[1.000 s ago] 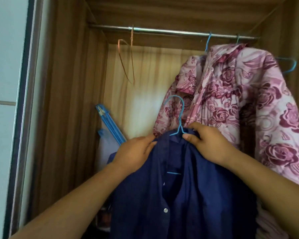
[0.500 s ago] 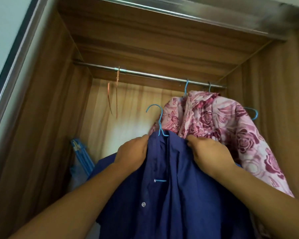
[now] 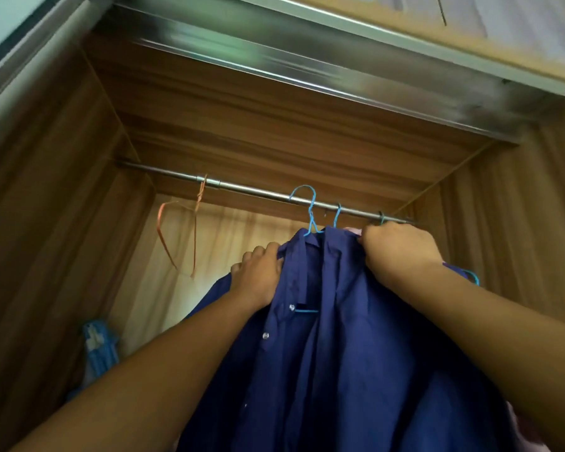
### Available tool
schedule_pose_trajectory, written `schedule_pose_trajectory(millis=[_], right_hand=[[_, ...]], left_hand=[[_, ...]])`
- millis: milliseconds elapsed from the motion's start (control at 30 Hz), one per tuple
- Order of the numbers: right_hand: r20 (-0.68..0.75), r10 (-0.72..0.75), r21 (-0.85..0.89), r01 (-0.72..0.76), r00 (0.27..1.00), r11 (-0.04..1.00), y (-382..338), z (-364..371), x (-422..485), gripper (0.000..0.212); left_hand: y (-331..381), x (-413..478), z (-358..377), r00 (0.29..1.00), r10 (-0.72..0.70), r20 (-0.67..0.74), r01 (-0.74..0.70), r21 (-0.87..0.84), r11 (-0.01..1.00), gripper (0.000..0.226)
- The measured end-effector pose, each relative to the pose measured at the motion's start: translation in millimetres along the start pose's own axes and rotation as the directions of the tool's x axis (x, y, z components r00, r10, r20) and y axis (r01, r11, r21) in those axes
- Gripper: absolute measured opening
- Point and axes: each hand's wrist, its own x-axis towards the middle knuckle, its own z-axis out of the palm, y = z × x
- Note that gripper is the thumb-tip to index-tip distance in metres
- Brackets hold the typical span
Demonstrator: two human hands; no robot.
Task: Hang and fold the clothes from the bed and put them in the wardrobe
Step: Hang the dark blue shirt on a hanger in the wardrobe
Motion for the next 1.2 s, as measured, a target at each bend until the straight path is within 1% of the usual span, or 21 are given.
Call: schedule_pose_trajectory(millis=[100,200,267,333,400,433,500,533,600,667,800,867,933,1000,1067,1133,1200], right_hand=[[0.015,0.006,-0.062,-0.005,1.0,0.998,2,-3,19,0.028],[0.011,-0.005,-0.067,0.005,1.0,0.998,1,-2,38,0.029],[-0.006,-0.007,-0.08,0.006,1.0,0.997,1,1,50,0.03],[0.002,-0.002,-0.091,0.002,1.0,0.996,0,8,60,0.031],[0.023,0.006,-0.088,-0.004,1.0,0.996,-2,14,69,0.033],[0.034,0.01,-0.084,-0.007,0.999,0.996,-4,17,72,0.033],[0.053,0.012,-0.078,-0.008,0.999,0.997,-9,23,77,0.033],[0.067,0.012,-0.074,-0.007,0.998,0.997,-11,26,78,0.033],[0.093,0.007,-0.07,-0.001,0.996,0.998,-15,33,78,0.033],[0.099,-0.015,-0.075,0.022,0.995,0.997,-17,40,74,0.031],[0.099,-0.048,-0.082,0.056,0.994,0.995,-19,57,62,0.031],[0.055,-0.036,-0.056,0.039,0.998,0.998,-19,67,54,0.035],[0.018,-0.044,-0.082,0.045,0.999,0.996,-22,76,43,0.044],[0.044,-0.076,-0.173,0.083,0.996,0.981,-25,84,29,0.055],[0.08,-0.112,-0.248,0.129,0.99,0.96,-27,89,18,0.06],[0.09,-0.162,-0.286,0.181,0.983,0.941,-30,91,9,0.06],[0.082,-0.234,-0.255,0.247,0.969,0.935,-34,92,4,0.055]], left_hand=[[6,23,7,0.998,0.0,0.055,0.005,-0.097,0.995,0.042],[9,46,16,1.0,0.01,0.009,-0.007,-0.295,0.955,0.04],[13,57,21,1.0,0.006,-0.016,-0.013,-0.44,0.898,0.037],[18,60,24,1.0,0.011,-0.013,-0.017,-0.596,0.803,0.032],[23,58,27,0.999,0.024,0.029,0.003,-0.683,0.73,0.031],[23,57,30,0.998,0.024,0.06,0.024,-0.698,0.715,0.039],[20,56,38,0.993,0.013,0.119,0.075,-0.704,0.706,0.063],[19,55,42,0.989,0.008,0.146,0.095,-0.683,0.724,0.068],[14,55,49,0.985,-0.001,0.175,0.109,-0.61,0.785,0.07],[15,48,52,0.983,-0.002,0.182,0.105,-0.556,0.824,0.073],[16,25,53,0.988,0.03,0.149,0.038,-0.434,0.9,0.061],[15,13,56,0.988,0.06,0.145,0.002,-0.396,0.918,0.057],[13,0,61,0.984,0.071,0.162,-0.001,-0.395,0.919,0.057],[12,-7,60,0.984,0.066,0.166,0.008,-0.408,0.913,0.058],[13,-11,52,0.98,0.072,0.186,0.009,-0.401,0.916,0.056],[13,-13,43,0.972,0.075,0.225,0.02,-0.392,0.92,0.054],[12,-17,35,0.959,0.068,0.275,0.041,-0.372,0.927,0.052]])
